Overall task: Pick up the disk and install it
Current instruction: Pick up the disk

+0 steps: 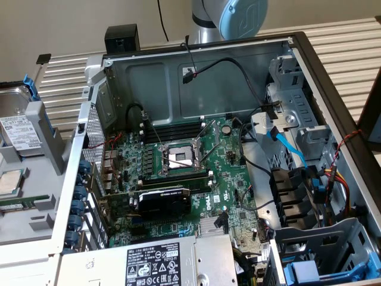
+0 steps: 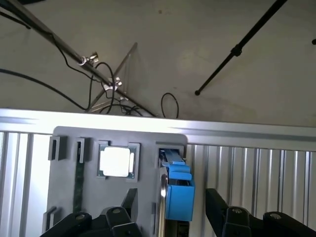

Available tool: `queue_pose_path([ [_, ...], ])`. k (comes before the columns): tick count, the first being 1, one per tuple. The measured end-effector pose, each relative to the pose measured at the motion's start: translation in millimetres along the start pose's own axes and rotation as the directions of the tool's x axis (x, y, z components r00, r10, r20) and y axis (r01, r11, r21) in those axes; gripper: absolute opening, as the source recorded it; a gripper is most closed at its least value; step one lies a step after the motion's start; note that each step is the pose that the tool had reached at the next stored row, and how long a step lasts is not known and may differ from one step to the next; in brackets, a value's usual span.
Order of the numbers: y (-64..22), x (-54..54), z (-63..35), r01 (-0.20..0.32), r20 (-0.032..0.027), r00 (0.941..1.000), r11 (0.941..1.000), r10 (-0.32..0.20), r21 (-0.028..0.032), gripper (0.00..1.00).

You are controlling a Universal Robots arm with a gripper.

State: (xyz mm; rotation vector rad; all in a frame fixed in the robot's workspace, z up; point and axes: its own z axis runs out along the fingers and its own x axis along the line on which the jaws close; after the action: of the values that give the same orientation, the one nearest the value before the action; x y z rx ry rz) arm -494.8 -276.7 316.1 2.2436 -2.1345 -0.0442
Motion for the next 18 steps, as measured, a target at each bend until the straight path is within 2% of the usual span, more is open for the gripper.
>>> queue_pose_path([
  [10,-1.0,1.9,18.1,0.01,-0.0005,1.0,1.0,-0.01,-0.0001,0.66],
  [13,-1.1,2.1,20.7,0.012,0.0008,0.9999,0.9999,-0.012,0.0005,0.66],
  [15,-1.2,2.2,21.7,0.013,0.0044,0.9999,0.9999,-0.013,0.0011,0.66],
  [18,-1.3,2.1,22.8,0.013,0.0135,0.9998,0.9999,-0.013,0.003,0.66],
])
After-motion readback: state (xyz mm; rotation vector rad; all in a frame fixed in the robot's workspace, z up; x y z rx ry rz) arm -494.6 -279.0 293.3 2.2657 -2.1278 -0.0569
